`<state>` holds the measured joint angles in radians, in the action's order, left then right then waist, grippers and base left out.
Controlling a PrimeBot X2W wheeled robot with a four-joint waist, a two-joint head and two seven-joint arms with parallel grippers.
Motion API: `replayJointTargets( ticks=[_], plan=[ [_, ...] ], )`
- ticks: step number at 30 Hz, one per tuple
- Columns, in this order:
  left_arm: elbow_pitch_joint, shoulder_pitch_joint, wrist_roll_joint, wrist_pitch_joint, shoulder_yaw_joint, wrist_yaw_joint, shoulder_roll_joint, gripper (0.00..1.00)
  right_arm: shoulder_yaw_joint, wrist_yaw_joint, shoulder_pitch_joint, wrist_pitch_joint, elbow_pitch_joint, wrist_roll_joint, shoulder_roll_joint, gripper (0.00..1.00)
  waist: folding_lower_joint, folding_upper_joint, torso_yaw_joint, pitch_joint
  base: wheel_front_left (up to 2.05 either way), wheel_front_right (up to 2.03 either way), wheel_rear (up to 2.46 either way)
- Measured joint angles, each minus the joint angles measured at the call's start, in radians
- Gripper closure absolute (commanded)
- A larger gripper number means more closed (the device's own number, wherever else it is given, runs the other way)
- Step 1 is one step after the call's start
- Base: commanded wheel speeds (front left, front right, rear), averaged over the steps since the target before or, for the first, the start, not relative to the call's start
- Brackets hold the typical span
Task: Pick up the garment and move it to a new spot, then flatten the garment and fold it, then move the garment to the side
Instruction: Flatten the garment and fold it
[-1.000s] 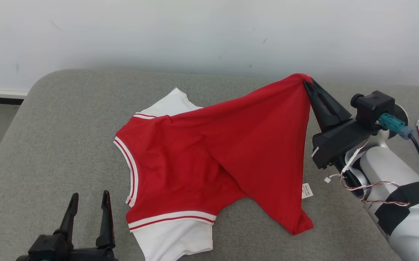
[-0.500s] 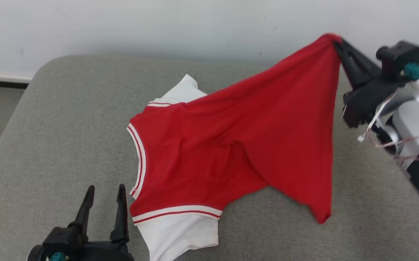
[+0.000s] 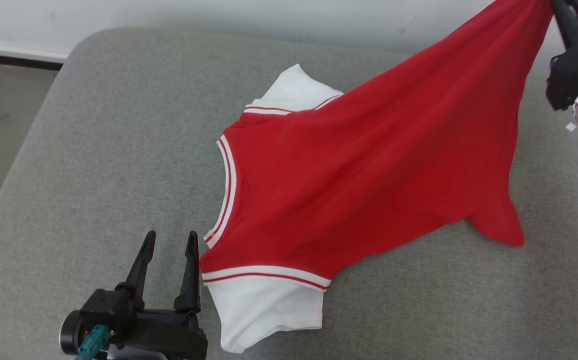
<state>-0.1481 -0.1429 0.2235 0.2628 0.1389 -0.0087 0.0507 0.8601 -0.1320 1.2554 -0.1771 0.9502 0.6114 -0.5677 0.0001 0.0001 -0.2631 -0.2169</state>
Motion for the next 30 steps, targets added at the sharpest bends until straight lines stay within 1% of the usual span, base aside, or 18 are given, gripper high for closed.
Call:
replayJointTargets(
  ticks=[5, 6, 7, 8, 9, 14, 17, 20, 22, 24, 30],
  plan=[
    [-0.003, -0.014, 0.006, 0.000, 0.010, 0.007, 0.000, 0.00, 0.018, 0.000, 0.049, -0.033, 0.089, -0.009, 0.006, 1.00, 0.0000, 0.0000, -0.017, -0.029, 0.00, 0.00, 0.00],
    [-0.003, -0.017, 0.007, 0.000, 0.013, 0.008, 0.000, 0.00, 0.021, 0.000, 0.053, -0.037, 0.104, -0.009, 0.010, 0.67, 0.0000, 0.0000, -0.019, -0.033, 0.00, 0.00, 0.00],
    [-0.004, -0.019, 0.007, 0.000, 0.016, 0.009, 0.000, 0.00, 0.024, 0.000, 0.058, -0.044, 0.118, -0.009, 0.012, 0.27, 0.0000, 0.0001, -0.020, -0.037, 0.00, 0.00, 0.00],
    [-0.005, -0.020, 0.008, 0.000, 0.018, 0.009, 0.000, 0.00, 0.027, 0.000, 0.064, -0.049, 0.132, -0.013, 0.015, 0.27, 0.0001, 0.0000, -0.022, -0.040, 0.00, 0.00, 0.00],
    [-0.006, -0.021, 0.009, 0.000, 0.020, 0.009, 0.000, 0.00, 0.030, 0.000, 0.070, -0.053, 0.144, -0.015, 0.017, 0.00, 0.0000, 0.0000, -0.022, -0.043, 0.00, 0.00, 0.00],
    [-0.012, -0.032, 0.009, 0.000, 0.017, 0.010, 0.000, 0.00, 0.028, 0.000, 0.093, -0.076, 0.185, -0.027, 0.028, 0.00, 0.0000, 0.0000, -0.010, -0.041, 0.00, 0.00, 0.00],
    [-0.012, -0.031, 0.002, 0.000, 0.010, 0.009, 0.000, 0.00, 0.006, 0.000, 0.098, -0.081, 0.176, -0.032, 0.025, 0.00, -0.0001, 0.0000, 0.000, -0.030, 0.00, 0.00, 0.00],
    [-0.010, -0.027, -0.007, 0.000, -0.005, 0.008, 0.000, 0.00, -0.054, 0.000, 0.085, -0.085, 0.089, -0.031, 0.011, 0.00, -0.0001, -0.0001, 0.015, -0.015, 0.00, 0.00, 0.00],
    [-0.008, -0.014, -0.013, 0.000, -0.021, 0.007, 0.000, 0.00, -0.105, 0.000, 0.038, -0.087, 0.024, -0.032, -0.005, 0.00, -0.0002, -0.0001, 0.028, -0.003, 0.00, 0.00, 0.00],
    [-0.007, -0.003, -0.028, 0.000, -0.041, 0.000, 0.000, 0.00, -0.159, 0.000, -0.033, -0.087, -0.039, -0.043, -0.019, 0.00, -0.0002, 0.0000, 0.043, 0.009, 0.00, 0.00, 0.00],
    [0.016, 0.040, -0.057, 0.000, -0.102, -0.009, 0.000, 0.00, -0.337, 0.000, -0.268, -0.087, -0.230, -0.088, -0.031, 0.00, -0.0003, -0.0001, 0.100, 0.047, 0.00, 0.00, 0.00]
  ],
)
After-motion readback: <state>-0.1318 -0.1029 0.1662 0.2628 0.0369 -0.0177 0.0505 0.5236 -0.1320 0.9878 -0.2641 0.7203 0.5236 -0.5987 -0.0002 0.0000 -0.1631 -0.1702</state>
